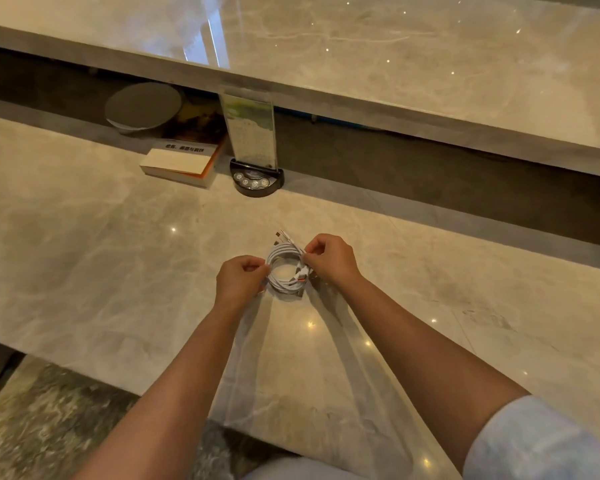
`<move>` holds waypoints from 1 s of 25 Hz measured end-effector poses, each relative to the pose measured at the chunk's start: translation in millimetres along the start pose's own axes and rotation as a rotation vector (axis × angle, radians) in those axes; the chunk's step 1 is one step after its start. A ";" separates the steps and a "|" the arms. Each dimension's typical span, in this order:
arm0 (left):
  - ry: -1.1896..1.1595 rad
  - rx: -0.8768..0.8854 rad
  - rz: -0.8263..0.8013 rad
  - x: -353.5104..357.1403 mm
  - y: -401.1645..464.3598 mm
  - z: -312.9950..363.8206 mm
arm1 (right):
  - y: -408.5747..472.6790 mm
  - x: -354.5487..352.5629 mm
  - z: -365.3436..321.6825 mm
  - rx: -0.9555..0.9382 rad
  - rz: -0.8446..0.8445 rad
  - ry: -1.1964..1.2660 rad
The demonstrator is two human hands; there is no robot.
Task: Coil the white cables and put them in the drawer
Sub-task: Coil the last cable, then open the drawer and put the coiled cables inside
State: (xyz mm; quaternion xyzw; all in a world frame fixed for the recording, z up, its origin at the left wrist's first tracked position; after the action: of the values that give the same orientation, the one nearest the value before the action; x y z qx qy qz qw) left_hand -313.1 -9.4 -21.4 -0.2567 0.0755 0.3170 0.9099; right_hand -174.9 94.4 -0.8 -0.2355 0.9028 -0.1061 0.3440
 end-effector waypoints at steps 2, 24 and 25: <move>0.023 0.026 0.000 -0.2 -1.0 1.3 | -1.7 0.7 0.0 -0.016 0.012 -0.006; 1.069 0.971 -0.220 121.8 -216.7 -29.5 | -238.0 -105.1 154.2 -0.073 0.308 -0.655; 1.070 0.978 -0.228 130.6 -232.8 -37.0 | -254.8 -109.2 166.4 -0.077 0.318 -0.659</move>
State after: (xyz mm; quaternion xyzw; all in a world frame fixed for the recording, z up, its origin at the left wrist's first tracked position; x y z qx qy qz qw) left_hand -66.0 -113.6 5.4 0.0527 0.6151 -0.0185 0.7865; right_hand 97.8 -77.0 28.5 -0.1266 0.7723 0.0643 0.6192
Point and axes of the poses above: each hand's wrist, its own y-axis towards the middle knuckle, its own x-axis out of the palm, z = x × y, the point moved 3 cm from there along y, towards the middle knuckle, and after that the axes turned 1 degree about -z, right-handed, at the moved point
